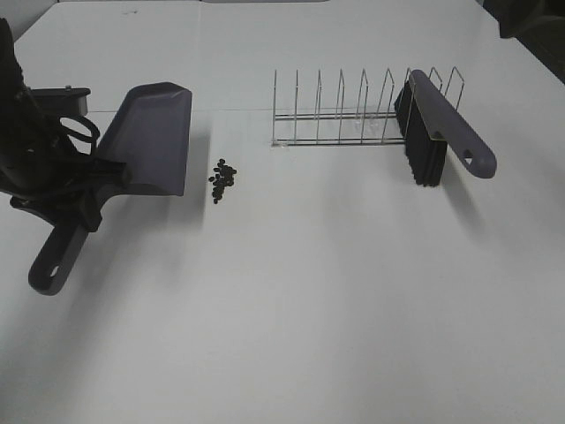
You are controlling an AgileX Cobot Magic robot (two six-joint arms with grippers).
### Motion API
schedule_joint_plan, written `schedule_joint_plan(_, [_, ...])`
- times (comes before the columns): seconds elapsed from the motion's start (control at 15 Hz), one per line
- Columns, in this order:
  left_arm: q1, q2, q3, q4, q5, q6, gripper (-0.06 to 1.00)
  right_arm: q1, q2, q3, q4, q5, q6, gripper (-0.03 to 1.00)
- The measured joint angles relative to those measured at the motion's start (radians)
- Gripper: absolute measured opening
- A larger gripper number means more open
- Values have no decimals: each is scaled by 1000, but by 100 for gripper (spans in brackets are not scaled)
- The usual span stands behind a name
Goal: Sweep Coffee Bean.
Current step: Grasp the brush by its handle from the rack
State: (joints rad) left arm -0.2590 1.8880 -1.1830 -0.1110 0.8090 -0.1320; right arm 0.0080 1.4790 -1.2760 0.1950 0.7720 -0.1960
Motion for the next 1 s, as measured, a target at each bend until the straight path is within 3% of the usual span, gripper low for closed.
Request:
schedule_joint_plan(0.2, [0,0,0,0,0,0,27,0,233,-243,1,25,0,75])
schedule_joint_plan(0.4, [0,0,0,0,0,0,27,0,464,-501,2,109,3,67])
schedule_joint_plan(0.73, [0,0,0,0,0,0,27,0,689,-711,2,192,7,64])
schedule_joint_plan(1.0, [0,0,0,0,0,0,27,11,785,-760,-23,193,7,61])
